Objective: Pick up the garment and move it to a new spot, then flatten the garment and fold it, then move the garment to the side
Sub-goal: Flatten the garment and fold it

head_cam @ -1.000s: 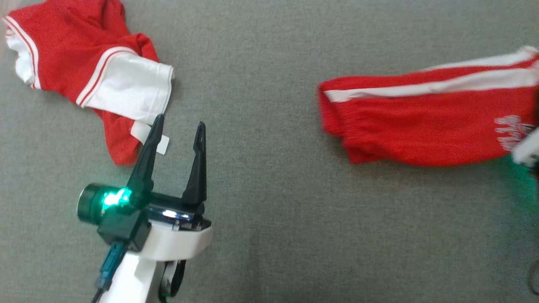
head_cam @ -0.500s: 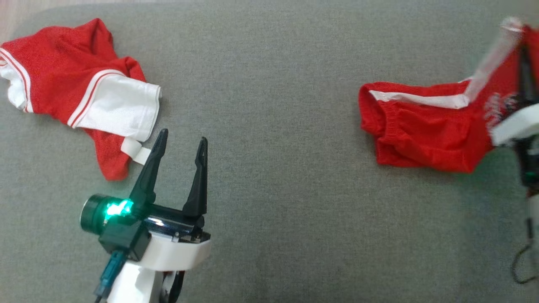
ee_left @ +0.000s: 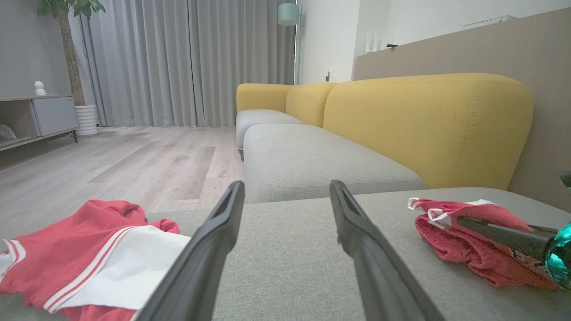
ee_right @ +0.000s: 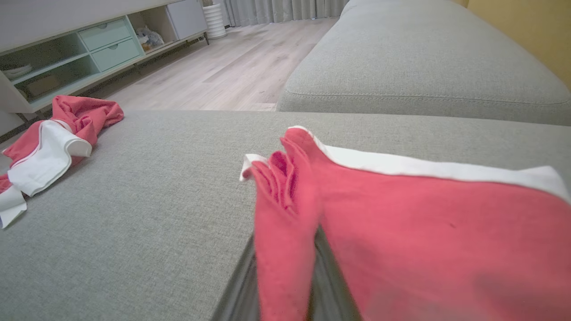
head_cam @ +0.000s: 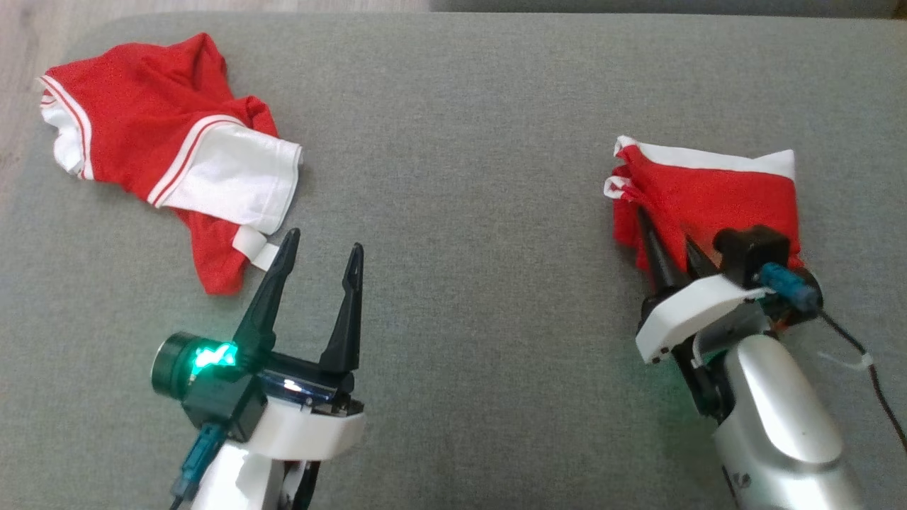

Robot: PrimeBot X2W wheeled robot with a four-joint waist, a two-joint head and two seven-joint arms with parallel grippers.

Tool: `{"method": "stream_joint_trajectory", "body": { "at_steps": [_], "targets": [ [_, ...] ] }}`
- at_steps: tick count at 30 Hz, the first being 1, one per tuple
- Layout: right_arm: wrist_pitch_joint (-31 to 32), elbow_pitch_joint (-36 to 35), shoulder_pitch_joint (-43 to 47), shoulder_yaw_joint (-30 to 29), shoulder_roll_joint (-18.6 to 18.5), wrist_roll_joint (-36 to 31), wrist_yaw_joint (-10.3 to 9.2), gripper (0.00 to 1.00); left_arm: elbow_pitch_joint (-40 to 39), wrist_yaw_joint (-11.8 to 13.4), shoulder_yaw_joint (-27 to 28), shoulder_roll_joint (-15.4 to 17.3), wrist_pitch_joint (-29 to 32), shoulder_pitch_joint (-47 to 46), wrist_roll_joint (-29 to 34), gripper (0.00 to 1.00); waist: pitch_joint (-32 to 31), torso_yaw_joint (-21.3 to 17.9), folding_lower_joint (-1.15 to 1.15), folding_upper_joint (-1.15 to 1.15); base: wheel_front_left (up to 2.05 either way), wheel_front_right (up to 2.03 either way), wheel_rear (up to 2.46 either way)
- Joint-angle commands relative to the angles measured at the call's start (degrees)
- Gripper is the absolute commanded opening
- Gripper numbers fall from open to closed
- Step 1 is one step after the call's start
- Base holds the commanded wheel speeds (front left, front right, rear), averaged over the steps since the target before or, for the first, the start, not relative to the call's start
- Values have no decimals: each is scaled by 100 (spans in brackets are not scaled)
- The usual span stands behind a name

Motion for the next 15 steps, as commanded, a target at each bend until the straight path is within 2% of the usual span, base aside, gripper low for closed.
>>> {"method": "stream_joint_trajectory", "body": {
  "at_steps": [1,7,15],
  "targets": [
    [-129,-80,-84,169,60,-75,37,100,-174,-14,155,-13,-29,-31,-3,100,-46,27,0,0,0,0,0],
    [-503,-112,25,199,95,119,37,100,-180,-13,200,-24,-29,57,-44,100,-240,62,0,0,0,0,0],
    [-908,-1134,797,-889,101,112,37,100,-349,88,405,-30,-29,350,-81,100,-501,58,0,0,0,0,0]
  ]
}}
